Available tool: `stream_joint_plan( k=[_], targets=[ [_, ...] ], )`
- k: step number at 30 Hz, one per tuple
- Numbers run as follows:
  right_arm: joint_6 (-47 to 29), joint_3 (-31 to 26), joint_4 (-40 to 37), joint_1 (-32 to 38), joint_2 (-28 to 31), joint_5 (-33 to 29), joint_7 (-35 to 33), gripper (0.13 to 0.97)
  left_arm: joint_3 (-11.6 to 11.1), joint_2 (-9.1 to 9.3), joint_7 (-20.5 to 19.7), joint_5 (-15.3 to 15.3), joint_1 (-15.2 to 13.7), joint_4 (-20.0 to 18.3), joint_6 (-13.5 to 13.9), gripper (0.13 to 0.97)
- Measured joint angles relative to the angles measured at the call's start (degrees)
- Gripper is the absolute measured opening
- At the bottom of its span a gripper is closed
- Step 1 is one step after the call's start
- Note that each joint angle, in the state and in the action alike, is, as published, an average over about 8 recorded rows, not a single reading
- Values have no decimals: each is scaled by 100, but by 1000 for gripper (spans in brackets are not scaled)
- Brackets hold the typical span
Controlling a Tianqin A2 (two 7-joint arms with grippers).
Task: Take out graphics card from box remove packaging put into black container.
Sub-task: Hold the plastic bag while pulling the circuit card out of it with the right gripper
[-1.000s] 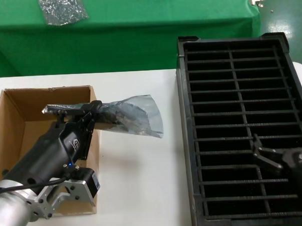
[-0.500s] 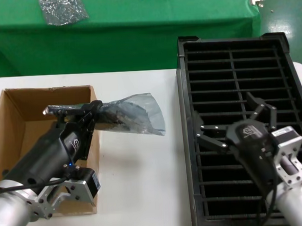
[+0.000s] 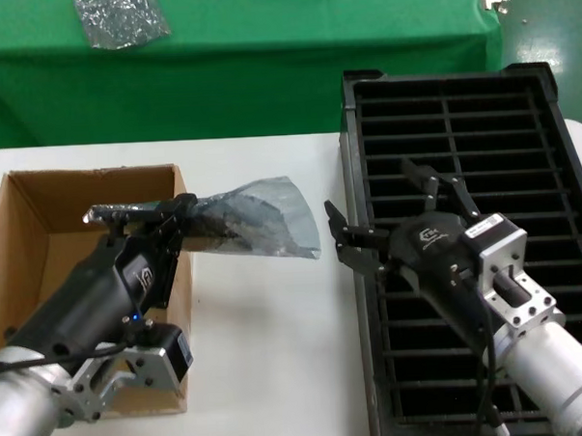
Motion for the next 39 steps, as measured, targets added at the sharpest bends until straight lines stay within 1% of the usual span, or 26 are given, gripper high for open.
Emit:
stream_joint_plan(
  k=[7, 8, 9, 16, 17, 25, 29, 37, 39],
  targets=[
    [99, -517, -35, 446, 148, 502, -288, 631, 0, 0, 0, 0, 0, 0, 0, 139],
    [88, -574, -44, 491, 159, 543, -312, 631, 0, 0, 0, 0, 0, 0, 0, 139],
    [73, -631, -53, 533, 172, 580, -333, 604, 0, 0, 0, 0, 0, 0, 0, 139],
    [-67, -903, -83, 722, 313, 713, -407, 413, 0, 0, 0, 0, 0, 0, 0, 139],
    [-84, -928, -79, 737, 341, 721, -410, 413, 0, 0, 0, 0, 0, 0, 0, 139],
    [-121, -1110, 78, 826, 680, 837, -438, 254, 0, 0, -1, 0, 0, 0, 0, 139],
    [-155, -1224, 249, 864, 871, 891, -448, 254, 0, 0, -1, 0, 0, 0, 0, 139],
    [-378, -1489, 555, 967, 1144, 873, -380, 160, 0, -1, -1, 0, 0, 0, 0, 139],
    [-465, -1547, 599, 1002, 1191, 836, -336, 157, 0, -1, -1, 0, 0, 0, 0, 139]
  ],
)
